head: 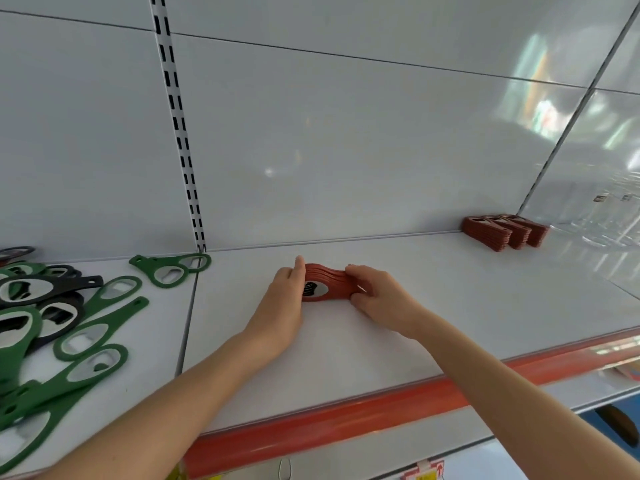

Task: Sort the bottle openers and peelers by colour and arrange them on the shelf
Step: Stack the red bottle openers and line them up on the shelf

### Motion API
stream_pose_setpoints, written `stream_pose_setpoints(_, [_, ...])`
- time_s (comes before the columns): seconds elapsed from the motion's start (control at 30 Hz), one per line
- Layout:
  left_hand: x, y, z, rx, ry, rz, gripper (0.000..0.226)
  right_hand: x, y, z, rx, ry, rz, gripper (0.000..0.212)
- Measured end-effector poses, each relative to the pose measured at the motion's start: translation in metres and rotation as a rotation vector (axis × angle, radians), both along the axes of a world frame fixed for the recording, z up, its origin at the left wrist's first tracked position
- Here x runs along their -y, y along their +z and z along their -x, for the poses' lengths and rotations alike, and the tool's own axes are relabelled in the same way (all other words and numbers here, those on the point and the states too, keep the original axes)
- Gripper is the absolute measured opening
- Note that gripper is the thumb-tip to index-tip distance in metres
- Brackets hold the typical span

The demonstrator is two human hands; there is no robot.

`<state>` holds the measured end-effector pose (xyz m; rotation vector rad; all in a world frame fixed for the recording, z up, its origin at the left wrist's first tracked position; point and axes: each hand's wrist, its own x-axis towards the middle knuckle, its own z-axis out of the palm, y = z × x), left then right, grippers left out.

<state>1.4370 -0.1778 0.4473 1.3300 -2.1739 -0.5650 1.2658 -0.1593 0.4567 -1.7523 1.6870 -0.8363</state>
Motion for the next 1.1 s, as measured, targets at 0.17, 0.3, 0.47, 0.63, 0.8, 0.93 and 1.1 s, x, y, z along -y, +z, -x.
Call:
stream_pose_setpoints(0.17, [0.008, 0.027, 0.015, -0.190, 0.022, 0.157, 0.009, -0.003, 0.020, 0.029, 0.058, 0.057, -0.055, 0.024])
stream_pose_setpoints(0.3, [0.022, 0.045, 0.054, -0.354, 0.007, 0.098, 0.023, -0.006, 0.037, 0.069, 0.119, 0.005, -0.059, 0.026])
stream_pose_setpoints(0.47, [0.036, 0.043, 0.120, -0.519, -0.021, -0.145, 0.021, -0.010, 0.053, 0.130, 0.026, -0.071, -0.100, 0.027])
stream_pose_setpoints(0.63, [0.044, 0.028, 0.167, -0.466, -0.065, -0.326, 0.019, -0.013, 0.041, 0.170, -0.195, -0.059, -0.171, 0.022])
stream_pose_setpoints(0.8, [0.050, 0.019, 0.179, -0.298, -0.032, -0.253, 0.032, -0.013, 0.026, 0.184, -0.341, 0.009, -0.040, 0.029])
stream_pose_setpoints(0.93, [0.053, 0.017, 0.181, -0.256, -0.011, -0.209, 0.026, -0.010, 0.019, 0.186, -0.391, 0.031, 0.041, 0.030])
stream_pose_setpoints(1.1, [0.054, 0.014, 0.184, -0.255, 0.007, -0.220, 0.015, -0.006, 0.016, 0.192, -0.443, 0.049, 0.079, 0.026])
